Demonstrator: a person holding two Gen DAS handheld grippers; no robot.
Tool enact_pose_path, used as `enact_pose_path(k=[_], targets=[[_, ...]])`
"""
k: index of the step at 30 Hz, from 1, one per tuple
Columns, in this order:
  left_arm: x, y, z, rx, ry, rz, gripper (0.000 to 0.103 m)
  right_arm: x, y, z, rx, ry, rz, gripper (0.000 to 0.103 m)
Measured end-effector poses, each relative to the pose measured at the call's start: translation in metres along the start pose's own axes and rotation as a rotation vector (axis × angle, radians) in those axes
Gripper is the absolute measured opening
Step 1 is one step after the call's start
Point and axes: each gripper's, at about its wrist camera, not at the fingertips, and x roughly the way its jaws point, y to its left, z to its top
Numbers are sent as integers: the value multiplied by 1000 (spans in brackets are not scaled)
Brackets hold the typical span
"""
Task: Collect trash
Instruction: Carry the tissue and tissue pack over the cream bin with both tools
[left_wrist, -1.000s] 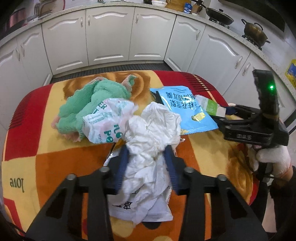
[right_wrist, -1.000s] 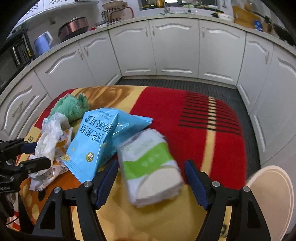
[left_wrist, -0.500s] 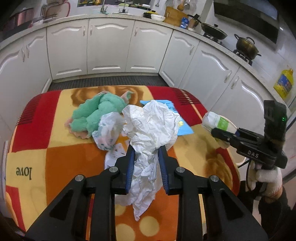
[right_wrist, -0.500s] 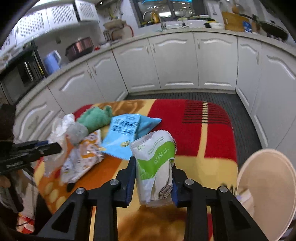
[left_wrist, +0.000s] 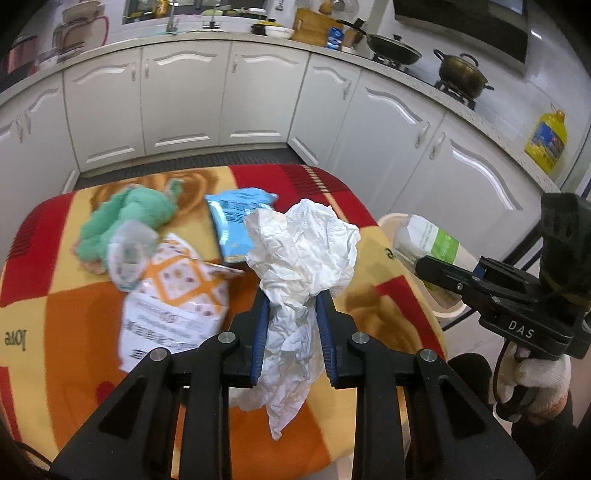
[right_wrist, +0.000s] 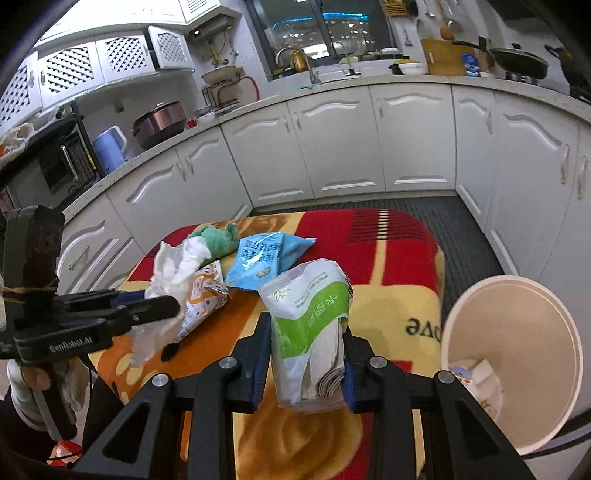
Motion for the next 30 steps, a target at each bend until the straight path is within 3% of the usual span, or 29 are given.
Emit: enact_pose_path(k=[15,30], targets=[[24,-37,-2,55,25,11,23,-19,-29,-12,56,-17,-56,31],[50,-79,14,122,34,-23,23,-41,-73,-20,127,-35,-122,31]])
